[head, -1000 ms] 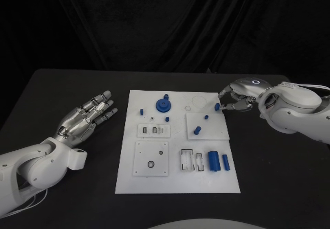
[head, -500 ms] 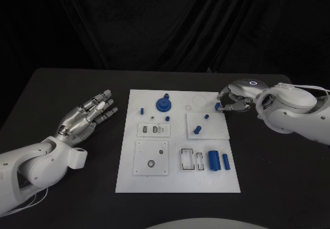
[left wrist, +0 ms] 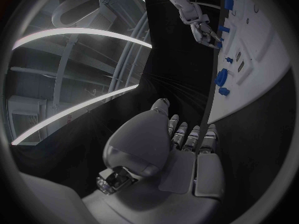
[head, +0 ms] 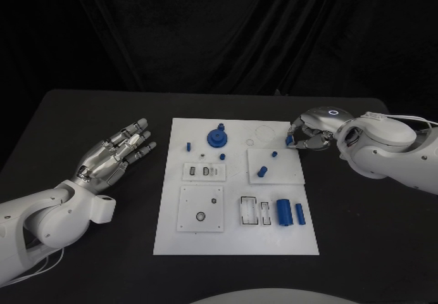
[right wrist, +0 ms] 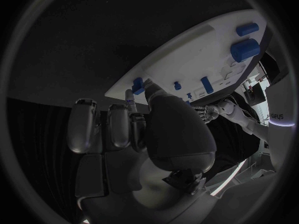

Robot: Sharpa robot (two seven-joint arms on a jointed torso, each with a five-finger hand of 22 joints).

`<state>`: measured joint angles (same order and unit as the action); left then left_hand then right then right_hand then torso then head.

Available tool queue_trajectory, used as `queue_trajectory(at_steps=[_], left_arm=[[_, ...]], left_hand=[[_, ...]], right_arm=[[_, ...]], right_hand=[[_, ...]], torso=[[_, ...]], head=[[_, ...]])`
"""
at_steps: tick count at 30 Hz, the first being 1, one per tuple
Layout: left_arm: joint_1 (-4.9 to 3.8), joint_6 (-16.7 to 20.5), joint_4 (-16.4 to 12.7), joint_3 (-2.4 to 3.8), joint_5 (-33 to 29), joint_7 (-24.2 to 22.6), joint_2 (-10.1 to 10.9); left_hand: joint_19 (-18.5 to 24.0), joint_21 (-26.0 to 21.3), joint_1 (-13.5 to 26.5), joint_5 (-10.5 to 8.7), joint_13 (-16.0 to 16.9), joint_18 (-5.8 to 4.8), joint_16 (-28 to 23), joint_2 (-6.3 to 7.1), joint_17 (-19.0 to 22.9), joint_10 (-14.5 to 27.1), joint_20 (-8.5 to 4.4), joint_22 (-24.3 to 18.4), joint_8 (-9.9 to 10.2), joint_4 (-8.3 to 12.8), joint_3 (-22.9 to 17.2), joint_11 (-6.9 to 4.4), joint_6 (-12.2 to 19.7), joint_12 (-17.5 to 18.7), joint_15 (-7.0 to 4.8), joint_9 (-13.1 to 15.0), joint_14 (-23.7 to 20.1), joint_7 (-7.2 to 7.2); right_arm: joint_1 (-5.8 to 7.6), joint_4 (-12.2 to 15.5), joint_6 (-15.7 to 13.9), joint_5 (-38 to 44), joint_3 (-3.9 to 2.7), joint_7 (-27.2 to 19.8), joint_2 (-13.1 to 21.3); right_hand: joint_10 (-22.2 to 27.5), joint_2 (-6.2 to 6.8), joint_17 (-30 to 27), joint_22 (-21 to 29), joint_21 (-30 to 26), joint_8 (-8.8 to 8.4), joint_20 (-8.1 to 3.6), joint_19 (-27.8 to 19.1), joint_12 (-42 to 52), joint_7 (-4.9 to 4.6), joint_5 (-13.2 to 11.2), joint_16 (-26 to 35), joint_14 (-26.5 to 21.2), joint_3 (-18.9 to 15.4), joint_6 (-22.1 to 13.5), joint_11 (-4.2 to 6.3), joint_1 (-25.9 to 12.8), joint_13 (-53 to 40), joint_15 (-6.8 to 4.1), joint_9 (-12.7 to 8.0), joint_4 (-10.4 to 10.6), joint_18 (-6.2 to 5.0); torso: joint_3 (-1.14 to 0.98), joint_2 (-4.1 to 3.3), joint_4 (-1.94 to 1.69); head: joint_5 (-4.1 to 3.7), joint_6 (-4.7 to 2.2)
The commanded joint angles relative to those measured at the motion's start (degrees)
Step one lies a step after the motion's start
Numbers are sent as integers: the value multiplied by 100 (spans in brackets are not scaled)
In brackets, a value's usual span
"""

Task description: Assemble the parts on the task board

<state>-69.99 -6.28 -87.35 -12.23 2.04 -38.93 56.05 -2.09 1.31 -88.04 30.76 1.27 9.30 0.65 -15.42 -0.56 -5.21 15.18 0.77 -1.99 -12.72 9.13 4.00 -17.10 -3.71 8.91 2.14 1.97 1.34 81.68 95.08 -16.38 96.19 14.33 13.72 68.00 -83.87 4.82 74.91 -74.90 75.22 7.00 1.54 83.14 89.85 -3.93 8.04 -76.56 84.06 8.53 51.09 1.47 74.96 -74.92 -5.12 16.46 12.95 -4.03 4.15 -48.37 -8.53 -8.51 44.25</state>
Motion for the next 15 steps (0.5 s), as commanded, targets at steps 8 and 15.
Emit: queue_trajectory(at_steps=[8,15], left_arm=[[14,-87,5,4,5,-682,-11],[16,-90,9,4,5,-680,-13]], left_hand=[[11,37,-52,21,8,100,23,16,-9,2,31,9,-29,15,-23,11,-12,-29,40,5,-6,34],[11,37,-49,22,8,99,23,14,-9,3,35,9,-28,24,-34,18,-9,-28,44,5,-5,37]], right_arm=[[-48,-28,-73,17,-1,44,-41],[-52,-63,-151,17,-1,18,-76]], right_hand=[[-613,-44,466,-717,-36,134,-3,36,15,30,501,19,362,-28,117,-2,223,-1508,22,333,-97,45],[-613,-97,470,-732,-40,207,-15,41,15,55,766,17,363,0,138,17,298,-1508,7,511,-160,47]], torso=[[2,2,5],[2,2,2]], head=[[10,14],[15,17]])
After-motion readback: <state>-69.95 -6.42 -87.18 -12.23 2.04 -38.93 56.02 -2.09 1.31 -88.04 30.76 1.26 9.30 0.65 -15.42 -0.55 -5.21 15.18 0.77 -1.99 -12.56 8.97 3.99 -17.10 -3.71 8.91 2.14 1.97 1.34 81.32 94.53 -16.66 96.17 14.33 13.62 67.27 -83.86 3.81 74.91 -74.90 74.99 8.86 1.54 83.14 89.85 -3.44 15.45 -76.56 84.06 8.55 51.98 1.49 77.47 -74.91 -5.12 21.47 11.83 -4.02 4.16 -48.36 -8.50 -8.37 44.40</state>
